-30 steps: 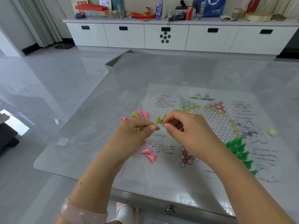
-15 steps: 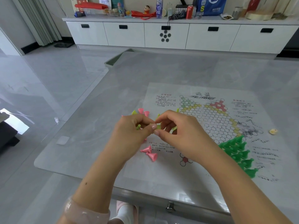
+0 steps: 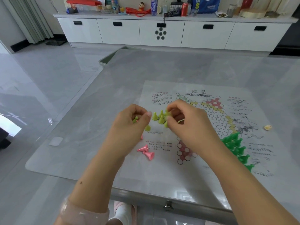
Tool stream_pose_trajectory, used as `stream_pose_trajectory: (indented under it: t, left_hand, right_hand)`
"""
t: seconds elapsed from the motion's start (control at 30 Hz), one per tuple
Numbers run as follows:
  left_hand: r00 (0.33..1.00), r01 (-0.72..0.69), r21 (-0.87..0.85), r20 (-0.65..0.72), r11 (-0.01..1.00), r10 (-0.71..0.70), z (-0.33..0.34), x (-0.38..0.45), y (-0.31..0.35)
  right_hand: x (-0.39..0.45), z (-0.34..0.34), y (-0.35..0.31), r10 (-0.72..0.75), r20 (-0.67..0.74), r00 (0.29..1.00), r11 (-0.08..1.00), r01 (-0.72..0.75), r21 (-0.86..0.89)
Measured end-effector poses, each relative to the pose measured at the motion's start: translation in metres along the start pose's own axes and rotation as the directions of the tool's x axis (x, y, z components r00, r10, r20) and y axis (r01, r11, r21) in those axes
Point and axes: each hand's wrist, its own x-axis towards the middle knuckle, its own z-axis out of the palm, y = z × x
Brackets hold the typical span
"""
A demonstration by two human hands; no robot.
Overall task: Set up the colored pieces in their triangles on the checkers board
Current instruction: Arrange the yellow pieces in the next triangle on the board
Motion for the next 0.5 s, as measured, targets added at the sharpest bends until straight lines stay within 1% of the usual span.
stream_pose_trajectory:
  t: [0.1, 0.17, 0.27, 0.3, 0.4, 0.5]
  left_hand:
    - [0.998, 0.067, -0.046, -0.007, 0.997, -0.067, -0.001, 0.001, 0.001]
    - [0.995, 0.101, -0.065, -0.005, 0.993, -0.101, -0.001, 0.001, 0.002]
    - [0.992, 0.124, -0.122, 0.033, 0.985, -0.121, 0.0, 0.003, 0.004]
    - [0.991, 0.132, -0.136, 0.046, 0.982, -0.127, 0.0, 0.004, 0.004]
    - [0.987, 0.152, -0.143, 0.069, 0.978, -0.143, 0.001, 0.004, 0.003]
    - [0.986, 0.148, -0.14, 0.102, 0.979, -0.135, 0.004, 0.002, 0.003]
  right_hand:
    - [0.007, -0.015, 0.009, 0.082, -0.1, 0.992, 0.997, -0.083, -0.004]
    - [0.017, -0.029, 0.018, 0.147, -0.128, 0.981, 0.987, -0.154, -0.044]
    - [0.038, -0.044, 0.031, 0.274, -0.102, 0.956, 0.957, -0.282, -0.074]
    - [0.046, -0.046, 0.034, 0.298, -0.092, 0.95, 0.945, -0.308, -0.111]
    - [0.062, -0.044, 0.041, 0.313, -0.025, 0.949, 0.92, -0.31, -0.242]
    - [0.066, -0.038, 0.047, 0.305, 0.026, 0.952, 0.917, -0.286, -0.277]
